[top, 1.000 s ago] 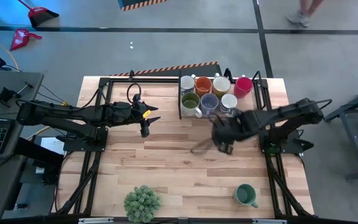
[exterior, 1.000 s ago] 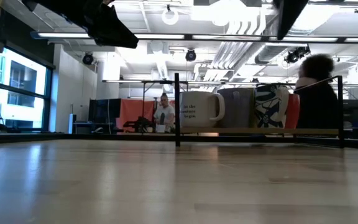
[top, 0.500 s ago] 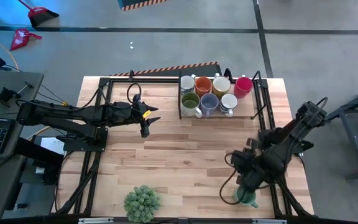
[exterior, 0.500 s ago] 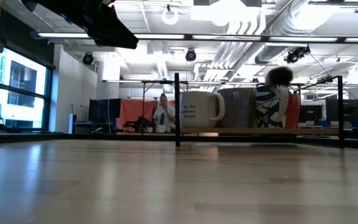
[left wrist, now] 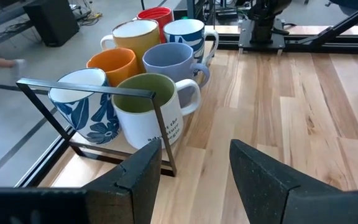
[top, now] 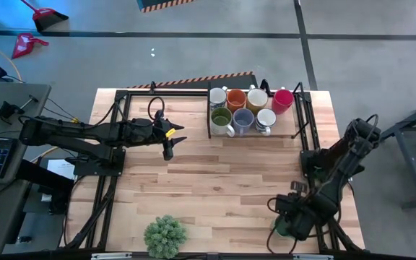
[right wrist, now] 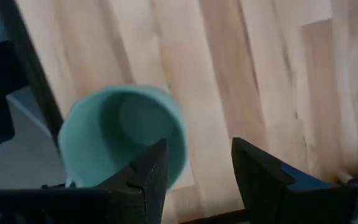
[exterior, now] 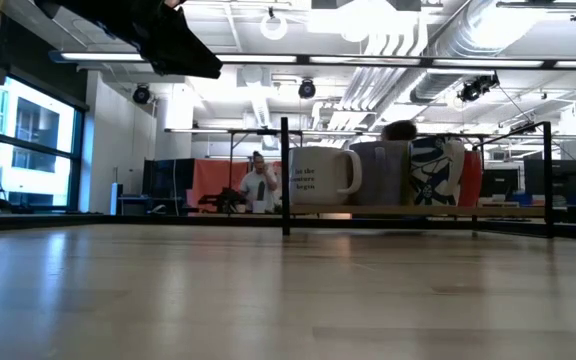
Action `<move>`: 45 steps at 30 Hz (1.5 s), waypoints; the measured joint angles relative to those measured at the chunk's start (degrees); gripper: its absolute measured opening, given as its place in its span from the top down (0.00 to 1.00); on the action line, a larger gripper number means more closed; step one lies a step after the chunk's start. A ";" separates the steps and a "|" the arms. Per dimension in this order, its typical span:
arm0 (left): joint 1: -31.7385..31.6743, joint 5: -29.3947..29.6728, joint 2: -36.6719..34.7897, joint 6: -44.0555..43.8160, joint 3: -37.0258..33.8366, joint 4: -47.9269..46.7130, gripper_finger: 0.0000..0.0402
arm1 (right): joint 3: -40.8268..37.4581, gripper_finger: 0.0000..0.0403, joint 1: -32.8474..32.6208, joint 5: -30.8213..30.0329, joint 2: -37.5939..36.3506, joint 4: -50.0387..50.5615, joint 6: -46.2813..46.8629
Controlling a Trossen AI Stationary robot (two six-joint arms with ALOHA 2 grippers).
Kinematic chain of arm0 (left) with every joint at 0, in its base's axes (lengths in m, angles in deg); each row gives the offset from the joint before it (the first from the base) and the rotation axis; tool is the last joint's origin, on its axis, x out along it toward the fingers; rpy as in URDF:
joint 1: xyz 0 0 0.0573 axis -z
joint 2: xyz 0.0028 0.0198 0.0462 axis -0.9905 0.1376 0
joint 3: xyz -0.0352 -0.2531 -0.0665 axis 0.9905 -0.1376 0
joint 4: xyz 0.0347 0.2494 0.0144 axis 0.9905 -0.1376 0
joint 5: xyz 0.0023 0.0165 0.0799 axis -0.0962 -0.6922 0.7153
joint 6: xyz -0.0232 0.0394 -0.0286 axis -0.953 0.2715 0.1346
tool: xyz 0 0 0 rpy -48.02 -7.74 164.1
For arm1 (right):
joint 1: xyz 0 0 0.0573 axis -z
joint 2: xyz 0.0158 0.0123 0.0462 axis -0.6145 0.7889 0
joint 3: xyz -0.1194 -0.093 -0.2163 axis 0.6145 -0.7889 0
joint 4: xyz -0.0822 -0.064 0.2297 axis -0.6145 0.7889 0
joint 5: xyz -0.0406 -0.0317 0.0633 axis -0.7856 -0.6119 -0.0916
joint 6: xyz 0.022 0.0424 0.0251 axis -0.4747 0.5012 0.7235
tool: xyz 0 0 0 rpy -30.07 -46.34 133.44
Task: Place coffee mugs
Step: Put the green mug on the shelf
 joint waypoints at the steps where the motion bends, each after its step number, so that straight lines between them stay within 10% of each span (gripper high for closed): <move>1: 0.00 0.00 -0.01 -0.27 0.01 -0.01 0.55 | -0.14 0.62 -0.36 0.02 0.00 -0.65 -0.04; 25: 0.00 -1.49 0.00 -3.89 0.00 0.01 0.55 | -16.18 0.62 0.24 0.47 0.13 -25.70 0.26; 45: 0.00 -1.49 0.00 -3.46 0.02 0.01 0.55 | -19.41 0.62 0.52 -3.81 0.15 -27.32 -0.92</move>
